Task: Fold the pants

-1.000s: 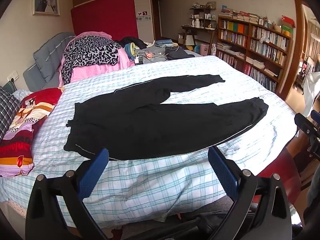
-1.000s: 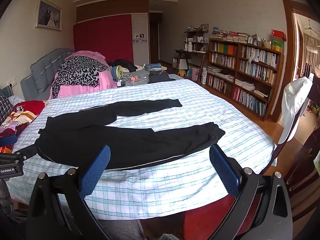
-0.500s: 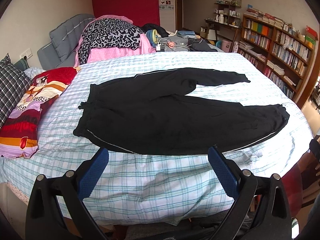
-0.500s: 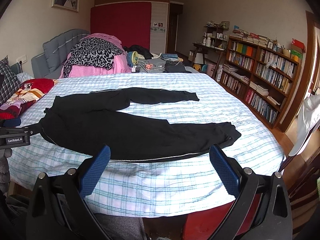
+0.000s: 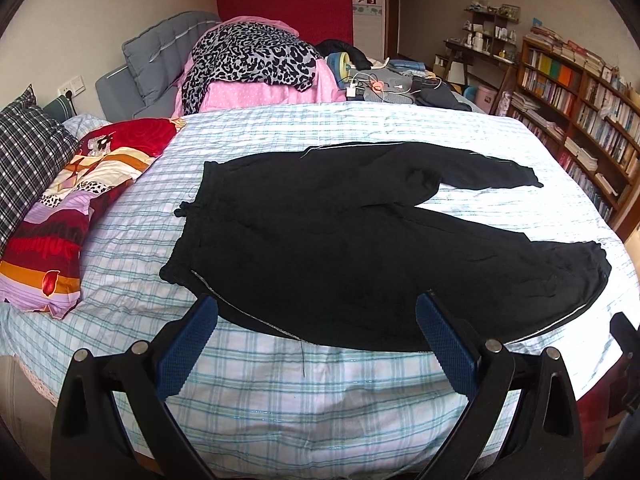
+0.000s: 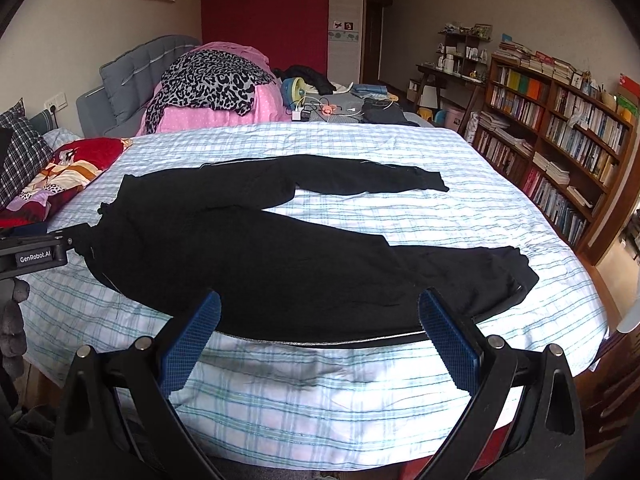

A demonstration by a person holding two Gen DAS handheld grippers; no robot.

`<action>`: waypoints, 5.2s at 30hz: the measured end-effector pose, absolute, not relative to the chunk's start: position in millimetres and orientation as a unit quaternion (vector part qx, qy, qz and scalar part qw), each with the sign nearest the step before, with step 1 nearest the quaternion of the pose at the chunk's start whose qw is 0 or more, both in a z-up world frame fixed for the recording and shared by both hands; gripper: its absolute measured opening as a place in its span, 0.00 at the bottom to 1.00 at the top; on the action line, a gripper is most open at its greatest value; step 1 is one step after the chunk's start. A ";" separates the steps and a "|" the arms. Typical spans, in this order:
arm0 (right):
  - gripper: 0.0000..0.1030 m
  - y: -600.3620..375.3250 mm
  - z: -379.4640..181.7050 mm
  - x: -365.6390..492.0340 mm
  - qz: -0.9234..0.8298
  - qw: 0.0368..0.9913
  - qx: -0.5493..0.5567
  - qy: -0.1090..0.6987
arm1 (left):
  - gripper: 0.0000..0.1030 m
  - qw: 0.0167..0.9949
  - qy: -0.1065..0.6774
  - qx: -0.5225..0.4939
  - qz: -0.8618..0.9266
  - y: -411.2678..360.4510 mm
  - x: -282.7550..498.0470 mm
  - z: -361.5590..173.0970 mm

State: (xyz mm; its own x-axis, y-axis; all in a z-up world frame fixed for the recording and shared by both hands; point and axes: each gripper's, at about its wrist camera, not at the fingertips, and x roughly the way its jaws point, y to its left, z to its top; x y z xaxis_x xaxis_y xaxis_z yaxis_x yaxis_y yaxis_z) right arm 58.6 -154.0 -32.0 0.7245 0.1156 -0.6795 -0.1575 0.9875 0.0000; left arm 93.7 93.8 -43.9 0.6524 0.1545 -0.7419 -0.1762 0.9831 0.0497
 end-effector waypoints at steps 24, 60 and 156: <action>0.97 -102.5 -121.4 82.7 0.160 0.873 -0.041 0.459 | 0.95 0.874 0.464 -0.021 0.142 128.0 126.0 -96.0; 0.97 -201.0 -185.8 156.2 0.058 0.848 -0.033 0.526 | 0.95 0.818 0.532 0.013 0.216 198.2 196.5 -204.0; 0.84 -410.3 -169.0 572.6 -0.098 0.859 0.176 0.470 | 0.06 0.838 0.467 -0.250 0.135 413.7 388.5 -138.8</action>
State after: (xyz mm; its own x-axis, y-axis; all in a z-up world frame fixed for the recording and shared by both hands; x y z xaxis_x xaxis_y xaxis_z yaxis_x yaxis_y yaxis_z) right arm 572.6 -410.3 -169.0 0.5385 -0.0029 -0.8426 0.3341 0.9187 0.2104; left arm 388.5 413.7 -138.8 0.5279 -0.0075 -0.8493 -0.4585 0.8392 -0.2924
